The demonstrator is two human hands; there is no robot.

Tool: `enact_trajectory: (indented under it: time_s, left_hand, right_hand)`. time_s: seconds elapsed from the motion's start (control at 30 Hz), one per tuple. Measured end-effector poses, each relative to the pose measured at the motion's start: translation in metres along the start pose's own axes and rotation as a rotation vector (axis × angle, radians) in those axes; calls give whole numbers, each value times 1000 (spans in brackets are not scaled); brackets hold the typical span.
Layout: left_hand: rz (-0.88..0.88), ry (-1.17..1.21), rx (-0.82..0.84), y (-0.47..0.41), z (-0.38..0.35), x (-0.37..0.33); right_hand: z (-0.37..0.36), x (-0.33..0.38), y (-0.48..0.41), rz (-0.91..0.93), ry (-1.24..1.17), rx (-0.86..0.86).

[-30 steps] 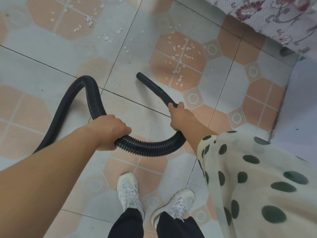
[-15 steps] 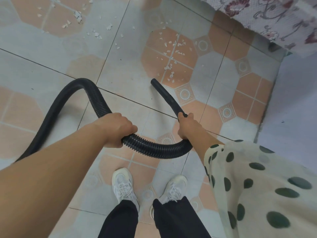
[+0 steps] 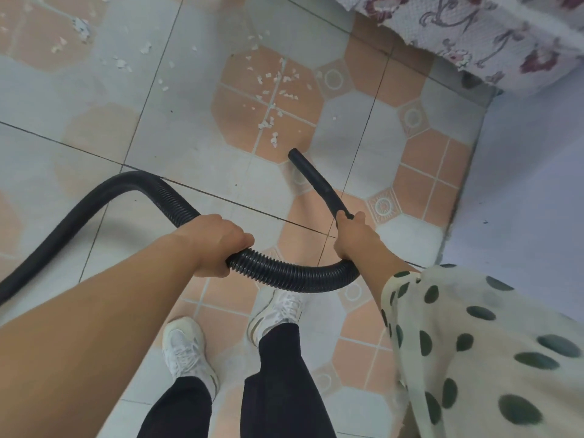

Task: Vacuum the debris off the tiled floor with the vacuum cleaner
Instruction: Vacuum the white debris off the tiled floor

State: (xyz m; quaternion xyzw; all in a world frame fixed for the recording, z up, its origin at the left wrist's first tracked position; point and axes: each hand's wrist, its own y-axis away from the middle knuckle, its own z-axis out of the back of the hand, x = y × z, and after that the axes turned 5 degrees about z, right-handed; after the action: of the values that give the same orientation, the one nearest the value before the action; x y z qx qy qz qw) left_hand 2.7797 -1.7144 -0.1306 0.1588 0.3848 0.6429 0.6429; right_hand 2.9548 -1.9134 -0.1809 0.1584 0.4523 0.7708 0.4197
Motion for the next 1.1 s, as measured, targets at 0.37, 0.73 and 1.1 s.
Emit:
enact_trajectory:
  time_s: [0.37,0.73,1.1]
  left_hand:
    - [78,89,23,-39,29,-24]
    - [119,114,10,-37,36,-17]
    - [137,117,-22,-35,44,1]
  right_hand:
    - [45,-35,-37,164,189,-10]
    - [66,-24,-48,265,210,-5]
    - [77,-16,-57,133,112,-30]
